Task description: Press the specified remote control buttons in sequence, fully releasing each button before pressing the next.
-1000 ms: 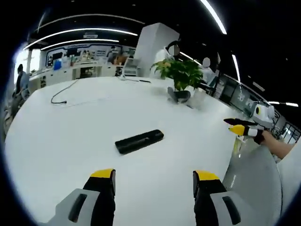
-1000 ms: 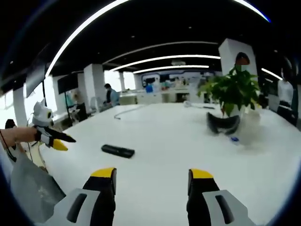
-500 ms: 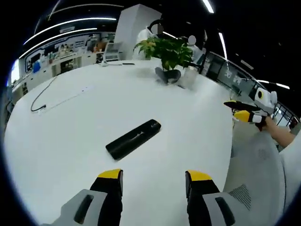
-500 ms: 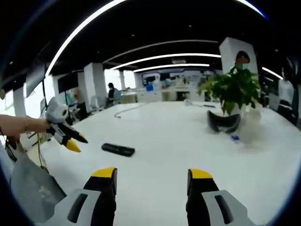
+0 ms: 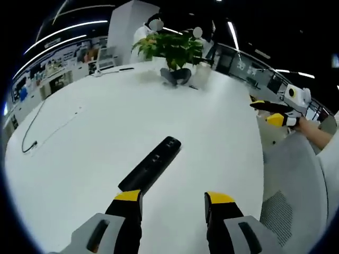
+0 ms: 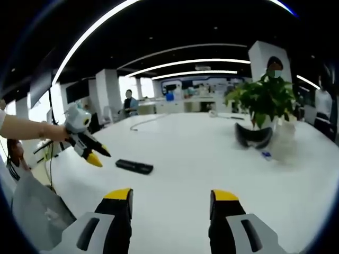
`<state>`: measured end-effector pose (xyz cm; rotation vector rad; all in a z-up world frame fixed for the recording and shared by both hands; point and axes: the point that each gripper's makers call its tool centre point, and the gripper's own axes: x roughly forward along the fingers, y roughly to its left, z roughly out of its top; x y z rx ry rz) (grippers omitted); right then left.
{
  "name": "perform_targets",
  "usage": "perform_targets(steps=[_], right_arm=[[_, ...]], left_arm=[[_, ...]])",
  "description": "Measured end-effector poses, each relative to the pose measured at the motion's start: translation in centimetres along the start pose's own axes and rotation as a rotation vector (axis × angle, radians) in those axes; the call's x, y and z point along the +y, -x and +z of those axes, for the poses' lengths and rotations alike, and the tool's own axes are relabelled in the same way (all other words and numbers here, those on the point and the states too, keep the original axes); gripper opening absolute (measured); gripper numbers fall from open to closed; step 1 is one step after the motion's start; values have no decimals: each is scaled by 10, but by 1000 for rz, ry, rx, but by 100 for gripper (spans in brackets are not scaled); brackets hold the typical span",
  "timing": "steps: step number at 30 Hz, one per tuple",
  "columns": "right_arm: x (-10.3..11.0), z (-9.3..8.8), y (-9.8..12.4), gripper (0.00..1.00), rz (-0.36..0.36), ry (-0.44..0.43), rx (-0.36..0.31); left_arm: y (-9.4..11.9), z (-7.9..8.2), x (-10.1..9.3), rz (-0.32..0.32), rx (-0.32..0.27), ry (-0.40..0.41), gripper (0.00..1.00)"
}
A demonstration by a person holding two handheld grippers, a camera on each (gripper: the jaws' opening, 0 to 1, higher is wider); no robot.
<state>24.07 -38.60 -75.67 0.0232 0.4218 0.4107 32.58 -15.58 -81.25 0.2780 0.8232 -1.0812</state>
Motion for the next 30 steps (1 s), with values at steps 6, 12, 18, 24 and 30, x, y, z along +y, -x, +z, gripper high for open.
perform_targets(steps=[6, 12, 18, 24, 30], right_arm=[[0, -3, 0, 54, 0, -1, 15], [-1, -7, -1, 51, 3, -8, 34], [3, -11, -3, 51, 17, 10, 58], [1, -12, -3, 51, 19, -6, 62], [2, -14, -4, 51, 21, -5, 71]], left_arm=[[-14, 4, 10, -2, 40, -41, 47], [-23, 12, 14, -23, 69, -77, 47], [-38, 9, 21, -16, 139, -118, 45], [-51, 1, 31, 12, 217, -182, 42], [-55, 5, 38, 22, 237, -213, 41]])
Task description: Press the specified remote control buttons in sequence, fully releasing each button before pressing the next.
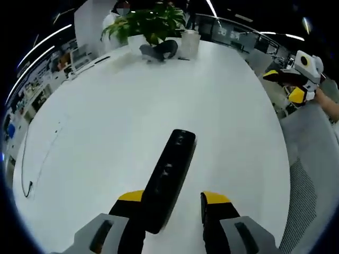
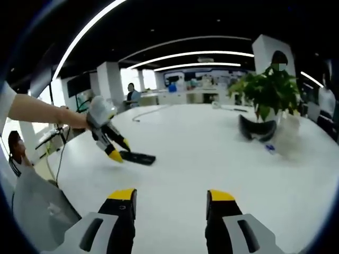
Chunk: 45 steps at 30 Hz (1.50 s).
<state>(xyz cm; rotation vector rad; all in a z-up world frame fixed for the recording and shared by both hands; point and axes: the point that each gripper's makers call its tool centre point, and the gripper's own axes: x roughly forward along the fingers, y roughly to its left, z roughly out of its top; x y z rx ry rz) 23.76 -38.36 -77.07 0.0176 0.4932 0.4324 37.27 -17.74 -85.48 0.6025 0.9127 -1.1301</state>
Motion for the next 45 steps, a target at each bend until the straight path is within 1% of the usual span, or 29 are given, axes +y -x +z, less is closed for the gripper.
perform_targets(steps=[5, 6, 7, 9, 11, 14, 19, 22, 28, 29, 33, 34, 35, 38, 41, 45], right_arm=[[1, -1, -1, 51, 5, -1, 5], [1, -1, -1, 50, 7, -3, 6], [1, -2, -1, 50, 11, -9, 9], [2, -2, -1, 50, 16, -18, 10], [1, -2, -1, 50, 14, -23, 6], [0, -2, -1, 49, 13, -33, 2], [1, -3, -1, 47, 20, -33, 6], [4, -5, -2, 47, 26, -22, 17], [5, -7, -3, 46, 32, -10, 35], [5, -8, -3, 46, 32, -10, 38], [5, -11, -5, 46, 31, -7, 58], [5, -12, -5, 46, 32, -6, 62], [5, -13, -6, 46, 33, -4, 67], [6, -15, -6, 46, 35, 0, 81], [6, -17, -7, 46, 37, 2, 92], [6, -17, -7, 45, 37, 2, 97]], left_arm=[[-6, -3, 6, 8, 33, -32, 40], [-6, -6, 6, 8, 49, -40, 39], [-6, -10, 8, 7, 83, -50, 37], [-6, -10, 14, 15, 101, -70, 32], [-7, -11, 16, 15, 117, -70, 29], [-7, -10, 16, 1, 119, -70, 29], [-7, -10, 14, -11, 127, -104, 29], [-8, -9, 11, -31, 130, -160, 28], [-9, -8, 12, -35, 158, -143, 28], [-9, -8, 12, -40, 165, -155, 28], [-10, -7, 13, -49, 199, -157, 28], [-10, -8, 13, -52, 210, -177, 28], [-10, -7, 13, -50, 214, -170, 28], [-10, -8, 14, -63, 232, -187, 27], [-10, -8, 15, -67, 236, -200, 25], [-9, -8, 15, -66, 227, -202, 25]])
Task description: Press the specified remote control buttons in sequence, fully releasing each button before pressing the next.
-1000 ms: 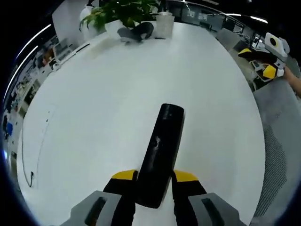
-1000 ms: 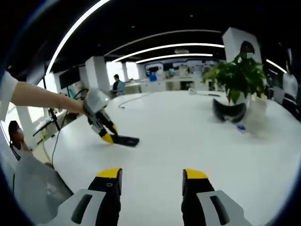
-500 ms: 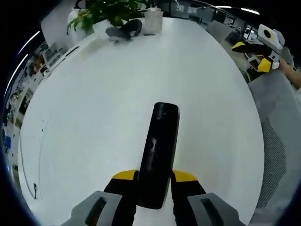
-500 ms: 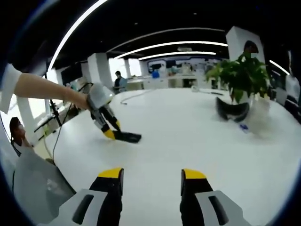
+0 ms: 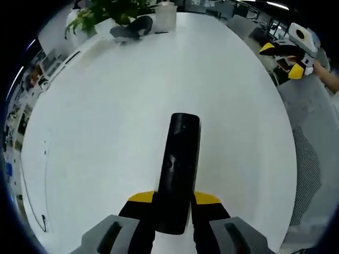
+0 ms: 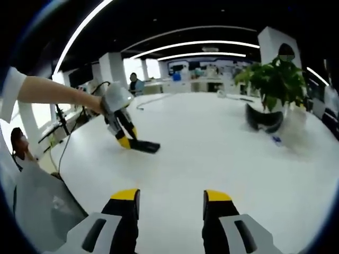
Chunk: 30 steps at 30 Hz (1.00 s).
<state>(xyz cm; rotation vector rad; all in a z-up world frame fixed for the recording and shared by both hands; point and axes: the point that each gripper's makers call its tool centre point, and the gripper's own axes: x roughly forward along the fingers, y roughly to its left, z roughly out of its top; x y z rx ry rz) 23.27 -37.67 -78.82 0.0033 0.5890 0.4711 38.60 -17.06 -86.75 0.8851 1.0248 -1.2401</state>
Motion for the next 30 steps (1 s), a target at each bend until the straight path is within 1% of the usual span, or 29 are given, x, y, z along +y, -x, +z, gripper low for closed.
perform_targets(steps=[4, 7, 12, 15, 18, 20, 25, 30], right_arm=[[-1, 1, 1, 45, -7, -2, -6], [-1, 0, 1, 44, -8, 14, 2], [1, 4, 2, 43, -8, 36, -16], [-2, 3, 3, 42, -21, 31, -14], [-5, 5, 4, 41, -28, 15, -27], [-5, 5, 4, 41, -28, 14, -27], [-3, 4, 3, 39, -19, 19, -19], [-2, 3, 3, 39, -13, 19, -15]], left_arm=[[0, 0, -2, 17, -4, 15, 25], [0, -1, -1, 26, -11, 26, 24], [0, -1, -4, 42, -13, 23, 24], [1, -2, -5, 49, -39, 40, 23], [1, -2, -6, 53, -68, 67, 23], [1, -2, -7, 56, -79, 72, 23], [1, -1, -12, 58, -99, 74, 23], [1, 0, -15, 62, -101, 82, 23]])
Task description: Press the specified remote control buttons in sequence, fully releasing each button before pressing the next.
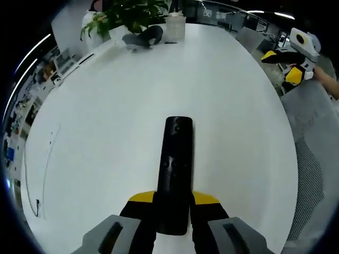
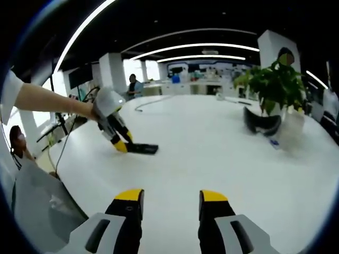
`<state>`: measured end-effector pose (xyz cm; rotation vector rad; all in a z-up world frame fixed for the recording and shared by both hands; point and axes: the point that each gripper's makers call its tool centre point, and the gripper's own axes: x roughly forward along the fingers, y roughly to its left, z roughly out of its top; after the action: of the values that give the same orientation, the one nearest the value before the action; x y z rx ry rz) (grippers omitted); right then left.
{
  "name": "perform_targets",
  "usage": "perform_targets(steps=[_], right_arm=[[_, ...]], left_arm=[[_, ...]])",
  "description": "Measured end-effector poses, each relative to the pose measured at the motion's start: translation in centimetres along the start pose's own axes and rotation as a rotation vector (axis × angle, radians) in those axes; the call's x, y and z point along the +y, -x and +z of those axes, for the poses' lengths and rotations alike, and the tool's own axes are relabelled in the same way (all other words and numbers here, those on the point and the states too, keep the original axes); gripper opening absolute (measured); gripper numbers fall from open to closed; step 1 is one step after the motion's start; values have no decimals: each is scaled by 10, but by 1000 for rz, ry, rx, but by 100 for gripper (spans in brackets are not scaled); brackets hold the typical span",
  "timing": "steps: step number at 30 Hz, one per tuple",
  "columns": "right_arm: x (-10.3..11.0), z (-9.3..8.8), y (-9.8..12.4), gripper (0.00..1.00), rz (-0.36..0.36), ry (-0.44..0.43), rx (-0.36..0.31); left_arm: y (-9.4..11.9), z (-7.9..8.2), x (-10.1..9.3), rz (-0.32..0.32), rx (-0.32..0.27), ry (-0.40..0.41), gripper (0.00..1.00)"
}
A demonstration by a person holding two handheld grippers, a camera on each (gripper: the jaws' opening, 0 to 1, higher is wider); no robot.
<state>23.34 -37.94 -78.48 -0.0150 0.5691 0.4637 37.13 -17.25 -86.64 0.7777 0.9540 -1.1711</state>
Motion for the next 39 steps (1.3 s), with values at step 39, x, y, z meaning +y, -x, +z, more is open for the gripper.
perform_targets(steps=[39], right_arm=[[3, -1, -1, 34, 21, -7, 1]], left_arm=[[-2, 1, -38, -17, 66, -53, 23]])
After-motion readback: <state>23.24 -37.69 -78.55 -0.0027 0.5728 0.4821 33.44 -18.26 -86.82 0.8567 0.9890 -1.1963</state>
